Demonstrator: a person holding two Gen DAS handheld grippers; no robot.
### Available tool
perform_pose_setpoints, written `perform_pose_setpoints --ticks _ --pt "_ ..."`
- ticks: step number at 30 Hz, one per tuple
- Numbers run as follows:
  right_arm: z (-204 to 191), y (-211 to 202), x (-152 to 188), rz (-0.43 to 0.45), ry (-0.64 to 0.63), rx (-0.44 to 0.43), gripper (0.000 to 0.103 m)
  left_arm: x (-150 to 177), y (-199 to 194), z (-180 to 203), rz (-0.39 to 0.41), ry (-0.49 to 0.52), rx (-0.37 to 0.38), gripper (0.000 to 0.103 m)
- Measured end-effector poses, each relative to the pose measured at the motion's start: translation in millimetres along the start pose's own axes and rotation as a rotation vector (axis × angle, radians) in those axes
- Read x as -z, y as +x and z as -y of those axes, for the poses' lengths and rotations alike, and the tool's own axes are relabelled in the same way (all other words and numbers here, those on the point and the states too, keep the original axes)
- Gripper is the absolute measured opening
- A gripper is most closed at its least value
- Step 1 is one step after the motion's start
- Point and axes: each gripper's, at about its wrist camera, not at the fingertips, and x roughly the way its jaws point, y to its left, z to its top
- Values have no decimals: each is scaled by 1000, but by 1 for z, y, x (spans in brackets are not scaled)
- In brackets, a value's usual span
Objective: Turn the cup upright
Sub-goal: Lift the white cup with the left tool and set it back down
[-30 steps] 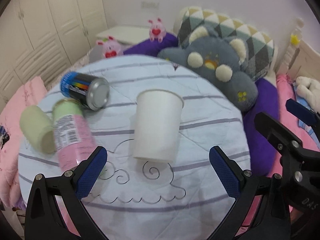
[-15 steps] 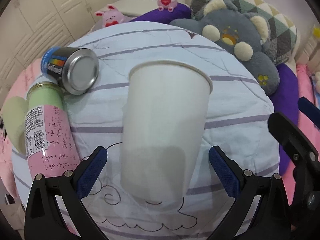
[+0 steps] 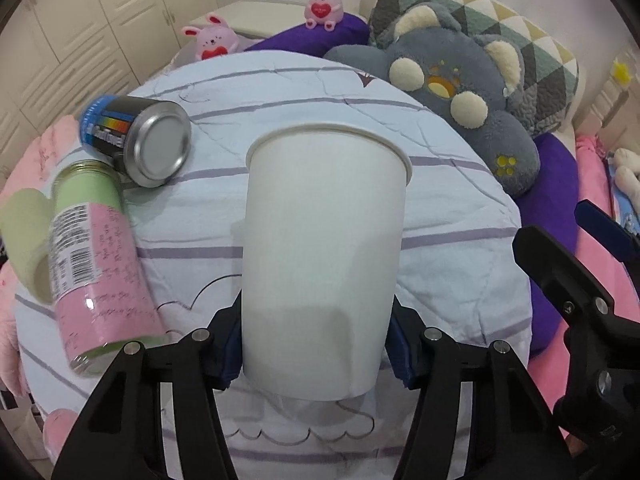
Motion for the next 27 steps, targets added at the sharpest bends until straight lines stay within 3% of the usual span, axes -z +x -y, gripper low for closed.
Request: perform_pose_setpoints --ticks 14,27 --pt "-25 -41 22 23 -54 -59 92 54 -44 -8 18 -15 -30 59" --pt "-53 -62 54 4 -121 -105 92 107 -61 -21 45 -65 -30 59"
